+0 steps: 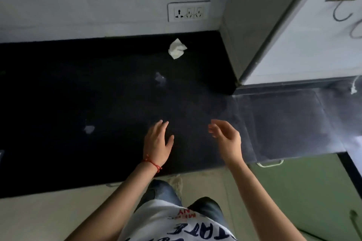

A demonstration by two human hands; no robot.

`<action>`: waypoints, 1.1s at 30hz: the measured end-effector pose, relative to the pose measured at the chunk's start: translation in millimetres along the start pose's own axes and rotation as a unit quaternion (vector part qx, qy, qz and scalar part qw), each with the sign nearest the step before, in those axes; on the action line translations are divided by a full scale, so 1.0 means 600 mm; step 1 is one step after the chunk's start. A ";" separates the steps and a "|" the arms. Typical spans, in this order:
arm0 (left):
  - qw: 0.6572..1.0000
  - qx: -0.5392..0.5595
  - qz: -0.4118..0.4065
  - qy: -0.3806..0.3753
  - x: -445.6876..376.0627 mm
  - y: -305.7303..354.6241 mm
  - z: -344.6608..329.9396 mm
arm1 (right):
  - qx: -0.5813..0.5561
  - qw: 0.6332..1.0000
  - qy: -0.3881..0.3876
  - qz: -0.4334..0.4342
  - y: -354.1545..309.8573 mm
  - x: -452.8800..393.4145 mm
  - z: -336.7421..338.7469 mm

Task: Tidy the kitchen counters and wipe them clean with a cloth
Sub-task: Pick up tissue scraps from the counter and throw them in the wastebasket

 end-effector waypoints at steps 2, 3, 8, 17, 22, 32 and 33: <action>0.998 -0.058 0.010 -0.024 -0.030 -0.008 -0.014 | 0.024 1.000 -0.008 0.008 -0.021 -0.044 -0.027; 0.995 -0.087 0.014 -0.045 -0.040 -0.014 -0.024 | 0.039 0.999 -0.016 0.015 -0.031 -0.067 -0.041; 0.980 -0.164 0.044 -0.100 -0.051 -0.037 -0.059 | 0.116 0.990 -0.056 0.064 -0.082 -0.191 -0.122; 0.981 -0.186 0.032 -0.042 -0.049 -0.044 -0.069 | 0.227 0.959 -0.113 0.124 -0.133 -0.410 -0.277; 0.982 -0.183 0.033 -0.031 -0.049 -0.045 -0.065 | 0.259 0.942 -0.152 0.152 -0.122 -0.475 -0.341; 0.981 -0.192 0.025 -0.009 -0.050 -0.043 -0.066 | 0.482 0.820 -0.202 0.233 -0.067 -0.492 -0.372; 0.981 -0.191 0.022 -0.004 -0.050 -0.043 -0.066 | 0.489 0.817 -0.193 0.235 -0.067 -0.486 -0.367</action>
Point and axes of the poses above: each hand's wrist, its own x-axis away from the middle knuckle, its own z-axis out of the back of the hand, y = z × x, the point moved 8 cm from there along -x, towards the middle knuckle, and after that the axes turned 12 degrees about -x, right-handed, at the moved point
